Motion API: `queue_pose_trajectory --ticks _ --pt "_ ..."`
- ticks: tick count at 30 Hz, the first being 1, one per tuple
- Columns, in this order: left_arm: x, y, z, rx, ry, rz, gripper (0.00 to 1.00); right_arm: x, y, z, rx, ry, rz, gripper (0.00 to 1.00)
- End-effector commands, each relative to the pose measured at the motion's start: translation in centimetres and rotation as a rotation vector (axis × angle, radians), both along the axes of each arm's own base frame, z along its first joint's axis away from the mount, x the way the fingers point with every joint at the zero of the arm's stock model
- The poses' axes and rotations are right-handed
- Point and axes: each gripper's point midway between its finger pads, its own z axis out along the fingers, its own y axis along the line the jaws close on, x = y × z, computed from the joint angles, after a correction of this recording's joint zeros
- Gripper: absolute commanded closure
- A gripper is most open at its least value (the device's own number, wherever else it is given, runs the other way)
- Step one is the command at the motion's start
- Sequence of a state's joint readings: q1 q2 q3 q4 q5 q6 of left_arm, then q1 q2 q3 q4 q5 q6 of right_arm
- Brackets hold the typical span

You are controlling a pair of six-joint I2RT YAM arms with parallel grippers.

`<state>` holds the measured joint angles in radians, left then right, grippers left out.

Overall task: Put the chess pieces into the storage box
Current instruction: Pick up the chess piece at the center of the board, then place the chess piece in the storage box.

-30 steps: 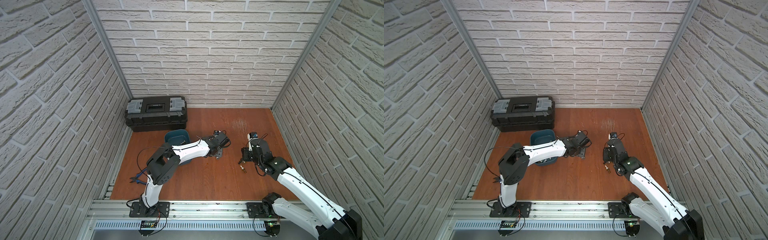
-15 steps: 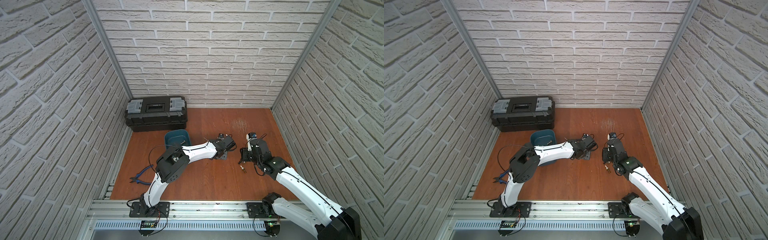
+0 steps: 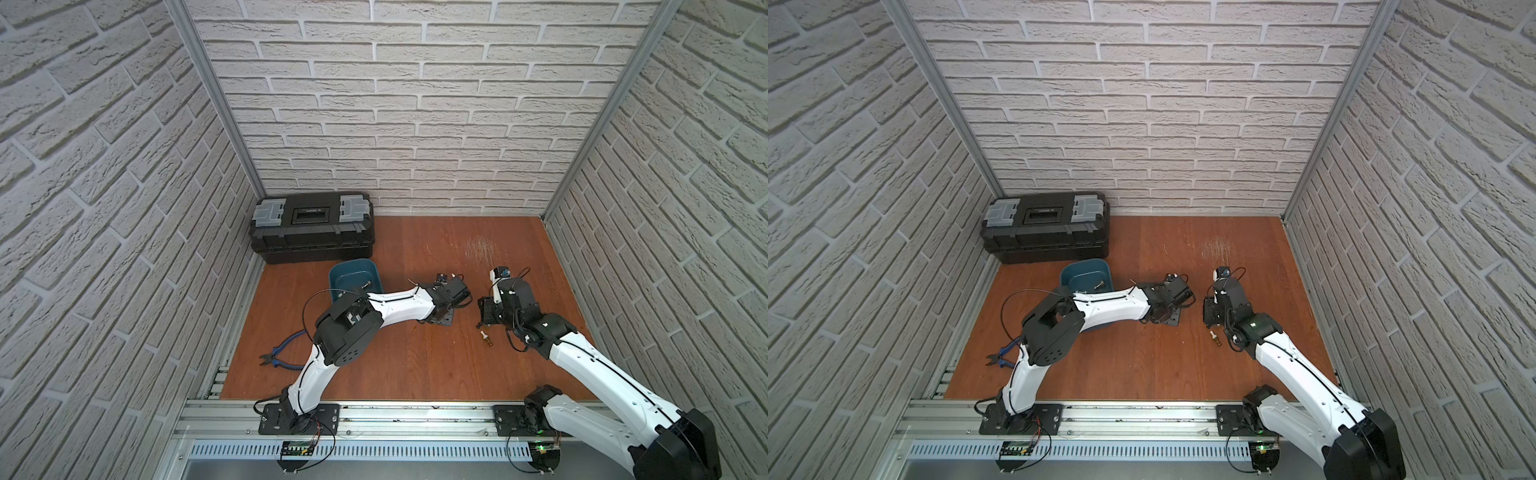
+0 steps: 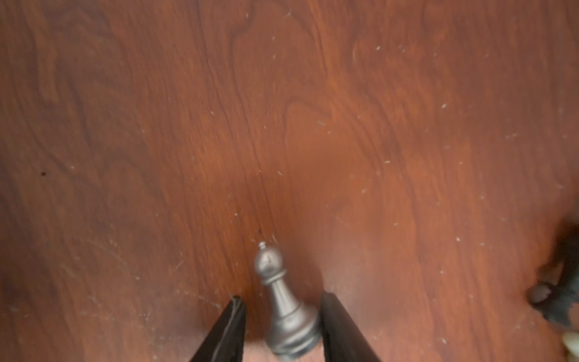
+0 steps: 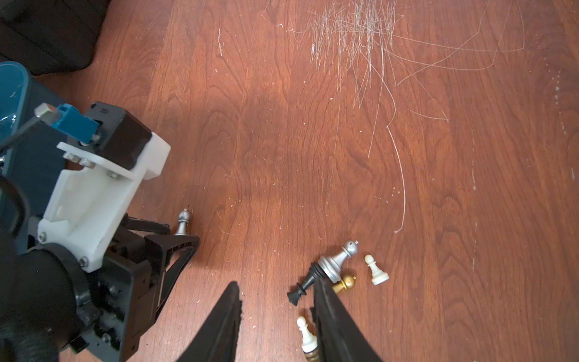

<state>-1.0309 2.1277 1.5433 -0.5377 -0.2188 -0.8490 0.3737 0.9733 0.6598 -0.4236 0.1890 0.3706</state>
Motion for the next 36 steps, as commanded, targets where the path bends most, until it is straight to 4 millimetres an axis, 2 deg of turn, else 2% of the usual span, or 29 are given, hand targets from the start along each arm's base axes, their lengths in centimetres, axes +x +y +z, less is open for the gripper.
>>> queue_pose_trajectory --ticks 1,6,10,13,17,20,22,24,28,30,33,36 --pt "-0.7 0.5 -1.3 0.027 0.021 -0.013 0.62 0.4 0.0 0.2 0.018 -0.023 -0.015 0.57" --pt "-1.0 0.8 -1.2 0.029 0.022 -0.019 0.68 0.5 -0.1 0.3 0.02 -0.025 -0.018 0.57" --pt "-0.8 0.7 0.1 0.001 -0.001 -0.025 0.74 0.5 0.0 0.4 0.026 -0.027 -0.018 0.58" --pt "-0.4 0.7 2.7 -0.024 -0.048 -0.037 0.76 0.5 0.1 0.6 0.032 -0.027 -0.015 0.57" --pt "0.3 2.0 7.9 -0.04 -0.144 -0.045 0.76 0.6 0.4 0.9 0.046 -0.025 -0.011 0.57" --pt "0.8 4.6 11.1 -0.041 -0.197 -0.022 0.76 0.7 0.5 0.7 0.047 -0.011 -0.007 0.58" --pt "1.0 7.1 12.2 -0.023 -0.21 0.001 0.76 0.9 0.8 0.7 0.053 -0.006 -0.002 0.58" --pt "1.3 10.5 12.4 0.005 -0.206 0.05 0.76 1.1 1.0 0.7 0.064 -0.003 -0.001 0.58" --pt "1.6 17.5 11.3 0.051 -0.175 0.167 0.76 1.4 1.2 0.8 0.07 0.0 -0.005 0.58" --pt "1.6 20.2 10.8 0.058 -0.162 0.208 0.76 1.6 1.3 0.8 0.069 0.004 -0.001 0.58" --pt "2.1 23.4 10.2 0.06 -0.146 0.263 0.75 1.8 1.4 0.6 0.063 0.017 0.001 0.58" --pt "3.2 25.5 9.6 0.051 -0.134 0.294 0.75 1.9 1.4 0.4 0.057 0.023 -0.002 0.58"
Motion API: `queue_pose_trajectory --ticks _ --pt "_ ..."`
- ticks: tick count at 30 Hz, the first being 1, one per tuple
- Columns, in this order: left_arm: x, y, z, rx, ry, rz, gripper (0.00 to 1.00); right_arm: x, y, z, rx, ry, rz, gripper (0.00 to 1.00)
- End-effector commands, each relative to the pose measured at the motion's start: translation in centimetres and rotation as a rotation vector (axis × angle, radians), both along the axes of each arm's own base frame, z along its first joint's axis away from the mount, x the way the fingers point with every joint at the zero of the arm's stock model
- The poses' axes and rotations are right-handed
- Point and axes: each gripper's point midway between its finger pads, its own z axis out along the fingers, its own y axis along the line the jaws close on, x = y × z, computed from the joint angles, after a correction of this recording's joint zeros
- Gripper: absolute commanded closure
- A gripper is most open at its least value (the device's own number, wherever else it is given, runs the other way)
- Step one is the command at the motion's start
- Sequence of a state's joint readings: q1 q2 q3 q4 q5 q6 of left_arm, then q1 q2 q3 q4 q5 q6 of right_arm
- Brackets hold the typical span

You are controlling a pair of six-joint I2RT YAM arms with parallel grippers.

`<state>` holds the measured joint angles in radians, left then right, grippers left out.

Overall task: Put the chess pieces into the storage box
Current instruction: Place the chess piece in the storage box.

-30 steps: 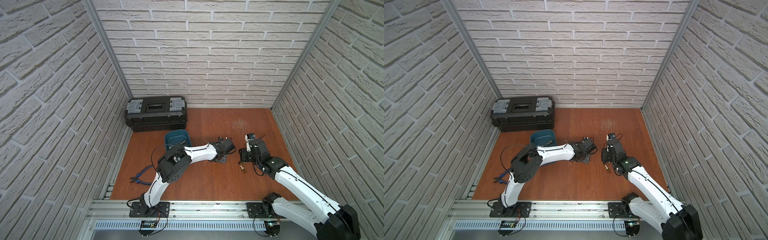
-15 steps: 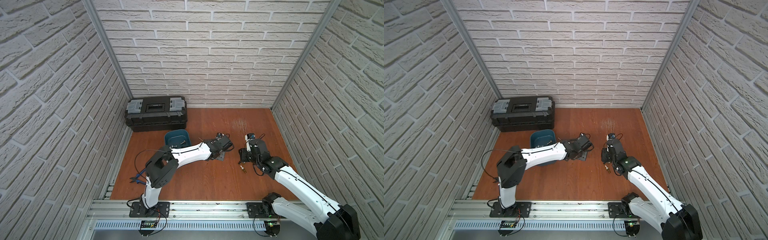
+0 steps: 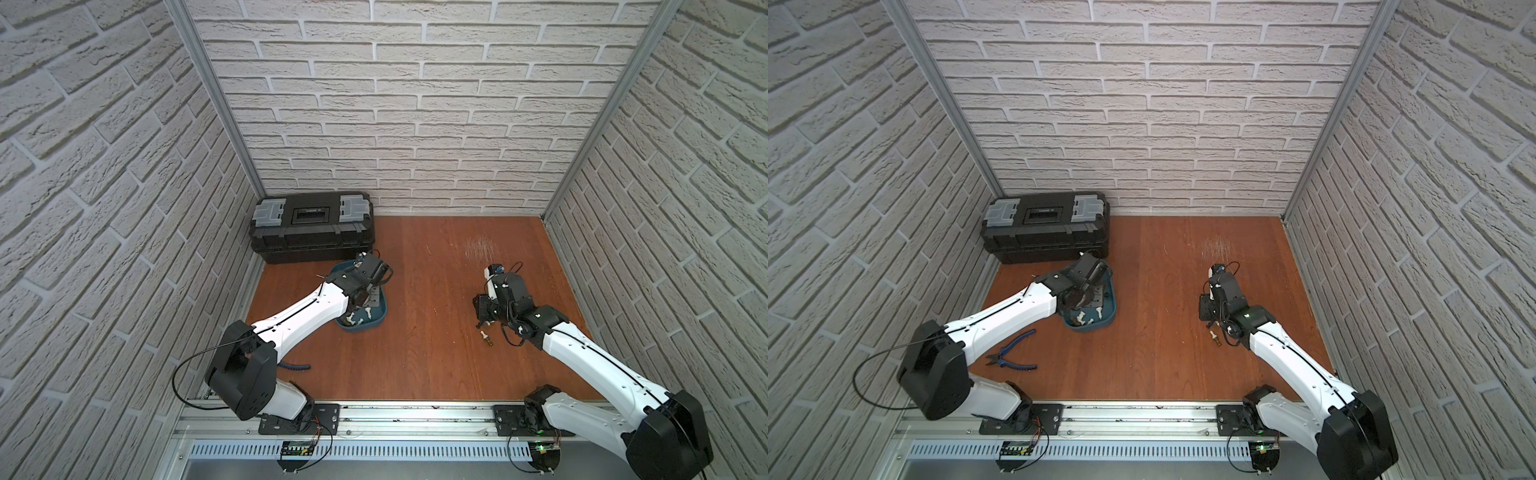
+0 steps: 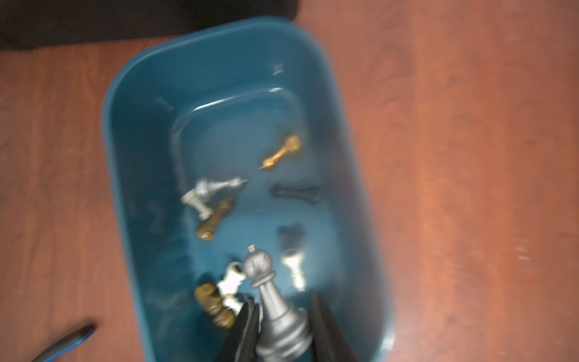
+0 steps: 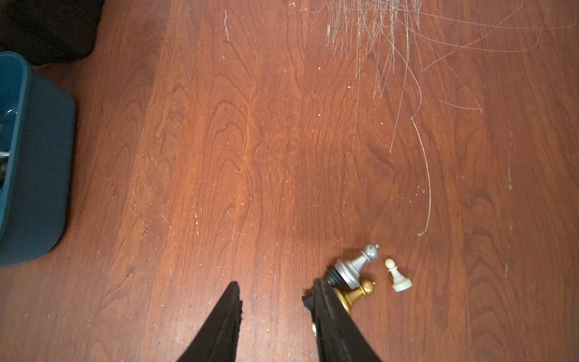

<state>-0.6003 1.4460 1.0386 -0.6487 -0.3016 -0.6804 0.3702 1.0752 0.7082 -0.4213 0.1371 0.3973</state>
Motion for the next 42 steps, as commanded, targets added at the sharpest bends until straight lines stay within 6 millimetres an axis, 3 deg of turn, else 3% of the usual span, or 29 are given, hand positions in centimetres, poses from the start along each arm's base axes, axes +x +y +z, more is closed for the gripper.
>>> queue_pose_trajectory --ticks 1,11,19,26,32,35,42 --pt "1.2 1.2 0.2 -0.032 -0.012 -0.013 0.75 1.1 0.2 1.2 0.023 -0.041 -0.015 0.58" --pt "6.1 2.4 -2.3 -0.038 0.066 -0.015 0.71 1.2 -0.1 1.1 0.001 -0.02 -0.035 0.58" --pt "8.3 2.9 -2.8 -0.037 0.091 -0.005 0.57 0.5 -1.7 2.0 -0.076 0.015 -0.074 0.56" --pt "8.4 -0.1 0.2 -0.145 0.046 -0.099 0.57 -2.3 -3.3 2.2 -0.126 0.119 -0.103 0.55" --pt "7.1 -4.9 3.4 -0.165 -0.031 -0.284 0.57 -5.8 -4.2 -0.5 -0.118 0.233 -0.127 0.55" --pt "6.3 -6.7 4.2 -0.178 -0.052 -0.343 0.58 -6.7 -3.6 -1.8 -0.069 0.256 -0.114 0.56" --pt "4.7 -7.0 4.1 -0.234 -0.051 -0.305 0.58 -6.9 -2.4 -4.7 -0.01 0.322 -0.106 0.56"
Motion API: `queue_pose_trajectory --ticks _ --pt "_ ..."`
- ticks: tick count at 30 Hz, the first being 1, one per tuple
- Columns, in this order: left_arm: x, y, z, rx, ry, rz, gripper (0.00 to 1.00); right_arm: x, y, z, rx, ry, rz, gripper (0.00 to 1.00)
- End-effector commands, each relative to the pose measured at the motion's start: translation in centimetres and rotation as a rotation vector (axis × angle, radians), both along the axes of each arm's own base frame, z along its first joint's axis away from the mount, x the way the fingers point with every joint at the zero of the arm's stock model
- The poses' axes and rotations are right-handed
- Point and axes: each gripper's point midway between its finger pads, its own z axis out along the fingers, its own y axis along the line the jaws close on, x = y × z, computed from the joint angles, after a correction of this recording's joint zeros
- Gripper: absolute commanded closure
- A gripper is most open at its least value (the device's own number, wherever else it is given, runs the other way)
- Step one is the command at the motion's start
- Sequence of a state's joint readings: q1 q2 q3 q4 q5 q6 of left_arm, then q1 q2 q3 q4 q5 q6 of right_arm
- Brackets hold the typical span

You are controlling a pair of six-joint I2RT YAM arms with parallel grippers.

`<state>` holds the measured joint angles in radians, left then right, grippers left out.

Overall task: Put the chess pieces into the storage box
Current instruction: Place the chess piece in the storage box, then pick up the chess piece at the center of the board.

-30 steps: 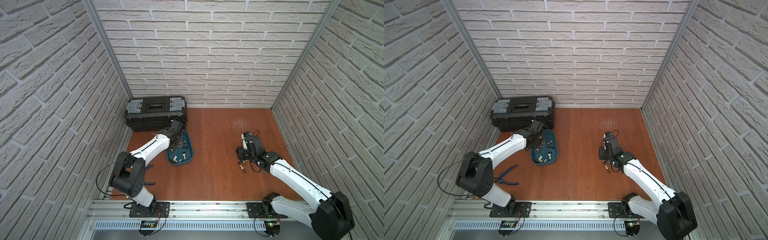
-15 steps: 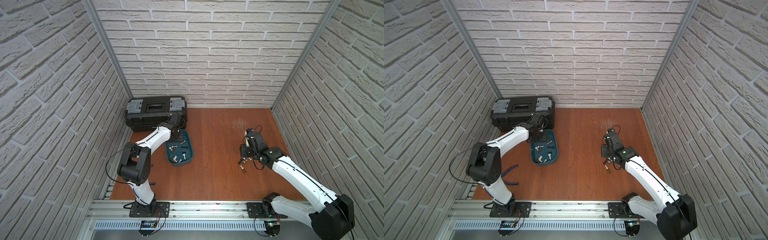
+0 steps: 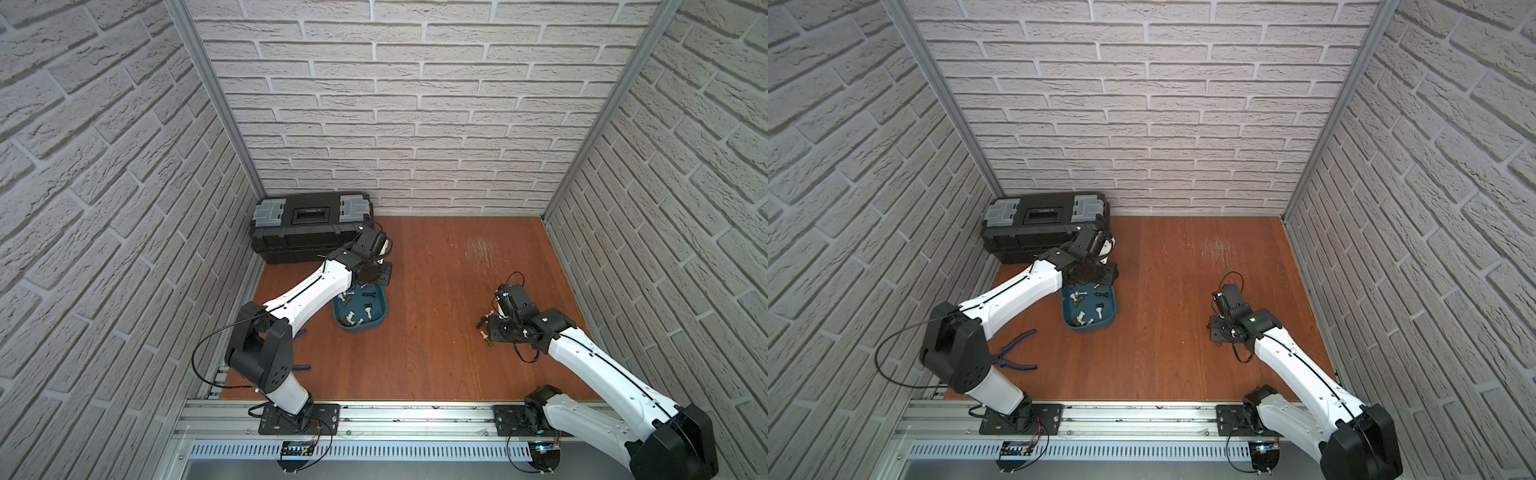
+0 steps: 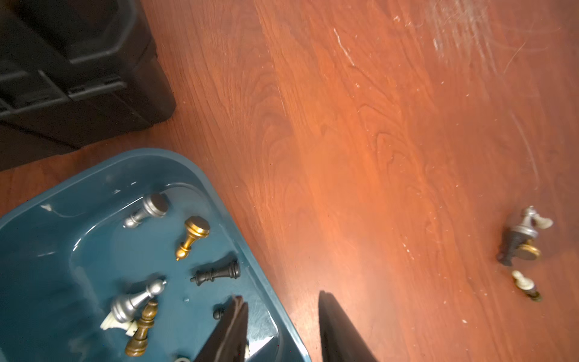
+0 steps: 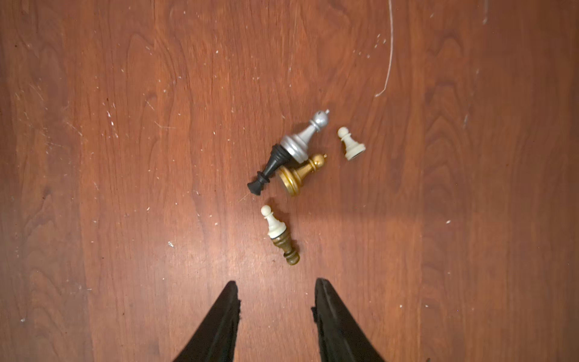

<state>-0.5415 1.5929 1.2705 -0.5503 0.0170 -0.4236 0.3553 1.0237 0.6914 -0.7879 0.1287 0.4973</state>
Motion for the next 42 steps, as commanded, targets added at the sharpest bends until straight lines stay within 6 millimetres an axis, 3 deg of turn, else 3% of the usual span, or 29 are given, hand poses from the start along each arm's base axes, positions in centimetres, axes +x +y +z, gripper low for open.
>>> queue_pose_trajectory --ticks 1,7,13,22,32,37,42 --pt "-0.8 0.3 0.1 -0.03 0.005 0.019 0.58 0.5 0.7 -1.3 0.041 0.015 -0.017 0.56" --pt "-2.5 1.4 -0.4 -0.029 0.022 0.048 0.58 1.2 0.4 -3.2 -0.001 0.036 -0.015 0.58" --pt "-3.7 1.2 -0.6 -0.042 0.034 0.049 0.58 1.1 0.5 -5.1 -0.003 0.09 -0.022 0.61" --pt "-4.4 0.4 -0.6 -0.033 0.034 0.038 0.58 1.0 0.7 -6.4 -0.004 0.163 -0.025 0.62" --pt "-5.1 0.2 -0.4 -0.036 0.028 0.041 0.57 -0.1 1.8 -8.1 0.06 0.239 -0.031 0.74" --pt "-5.3 -0.2 -0.4 -0.045 0.03 0.043 0.58 -0.9 1.8 -7.9 0.077 0.228 -0.039 0.8" --pt "-5.3 -2.0 -0.6 -0.06 0.043 0.031 0.58 -0.9 2.9 -6.8 0.15 0.193 -0.009 0.9"
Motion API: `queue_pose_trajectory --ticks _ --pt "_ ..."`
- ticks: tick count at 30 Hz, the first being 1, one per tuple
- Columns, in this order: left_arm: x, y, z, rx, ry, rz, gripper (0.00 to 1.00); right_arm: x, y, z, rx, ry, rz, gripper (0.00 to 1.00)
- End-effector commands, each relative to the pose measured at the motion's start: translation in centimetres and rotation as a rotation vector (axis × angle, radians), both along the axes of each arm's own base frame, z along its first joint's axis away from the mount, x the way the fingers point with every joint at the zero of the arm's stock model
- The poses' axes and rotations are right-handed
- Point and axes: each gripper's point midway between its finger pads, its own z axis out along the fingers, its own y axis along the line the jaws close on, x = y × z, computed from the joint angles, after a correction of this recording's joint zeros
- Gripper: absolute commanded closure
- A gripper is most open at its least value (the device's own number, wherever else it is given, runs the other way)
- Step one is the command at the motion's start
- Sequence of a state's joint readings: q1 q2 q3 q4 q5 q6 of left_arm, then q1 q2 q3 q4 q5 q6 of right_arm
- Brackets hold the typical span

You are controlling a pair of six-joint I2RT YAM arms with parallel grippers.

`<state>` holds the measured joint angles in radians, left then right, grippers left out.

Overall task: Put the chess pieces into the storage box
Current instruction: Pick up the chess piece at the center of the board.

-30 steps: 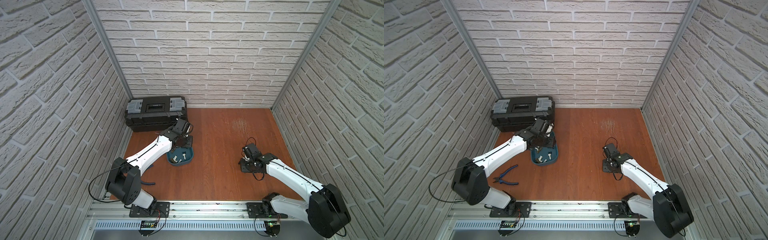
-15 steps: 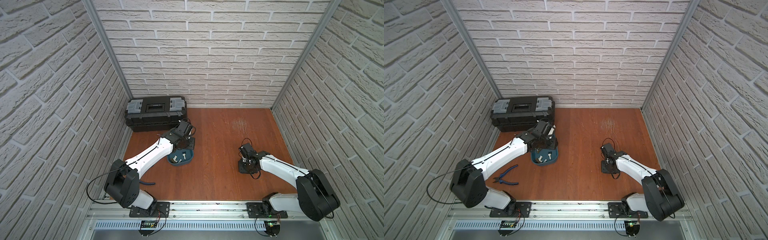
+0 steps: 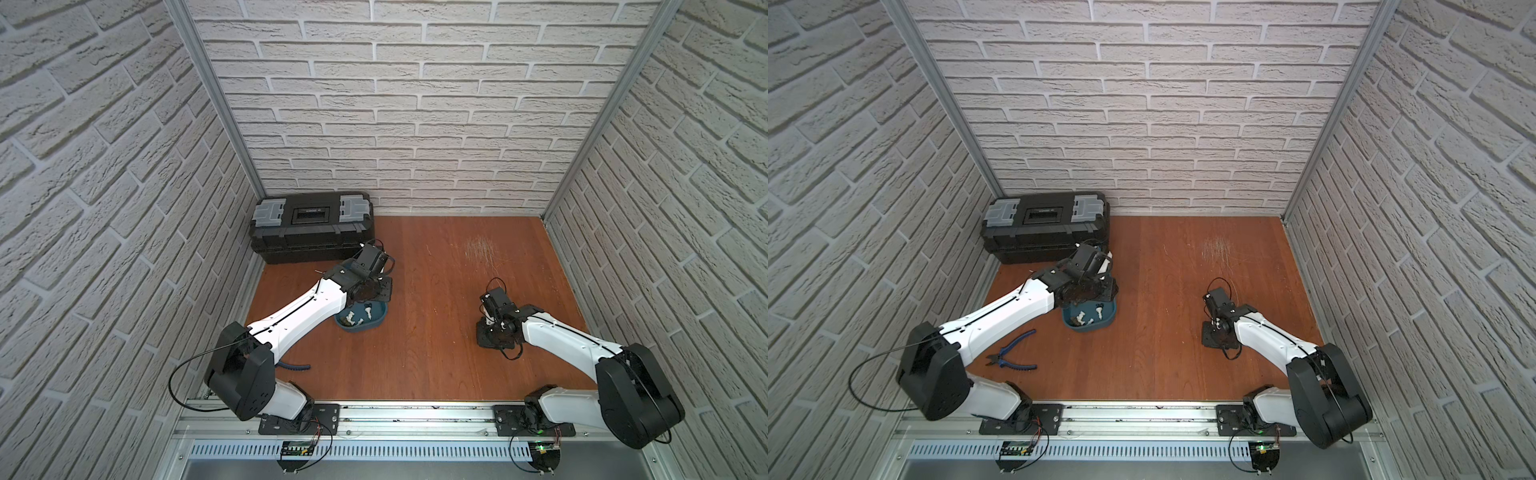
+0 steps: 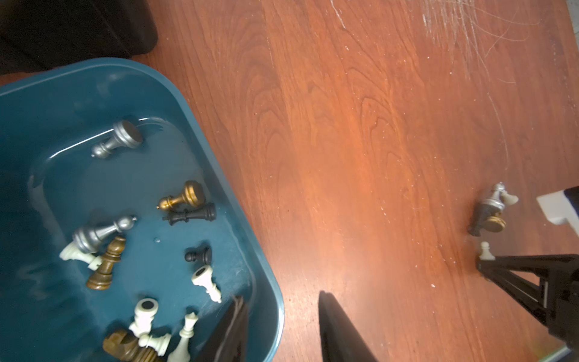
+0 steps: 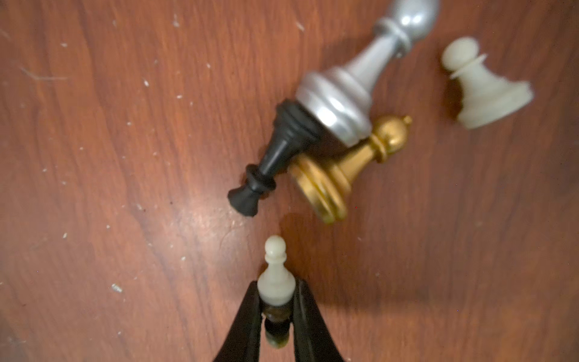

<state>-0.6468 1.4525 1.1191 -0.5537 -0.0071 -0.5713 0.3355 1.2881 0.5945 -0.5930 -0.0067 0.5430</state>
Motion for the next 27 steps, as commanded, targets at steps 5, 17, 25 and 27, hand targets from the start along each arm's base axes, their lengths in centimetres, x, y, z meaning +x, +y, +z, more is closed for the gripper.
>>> queue_pose_trajectory --ticks 5,17,25,27 --pt "-0.1 -4.5 -0.2 -0.043 0.02 -0.028 0.58 -0.1 2.7 0.9 0.164 -0.037 0.049 0.98" --pt "-1.1 -15.9 -3.8 -0.253 0.147 -0.068 0.57 0.2 7.4 1.2 0.434 -0.119 0.203 0.98" --pt "-1.1 -20.5 -6.0 -0.39 0.241 -0.035 0.57 1.1 8.8 1.7 0.502 -0.186 0.262 0.98" --pt "-1.4 -21.5 -6.5 -0.412 0.26 -0.033 0.57 1.3 8.9 1.7 0.506 -0.184 0.263 0.98"
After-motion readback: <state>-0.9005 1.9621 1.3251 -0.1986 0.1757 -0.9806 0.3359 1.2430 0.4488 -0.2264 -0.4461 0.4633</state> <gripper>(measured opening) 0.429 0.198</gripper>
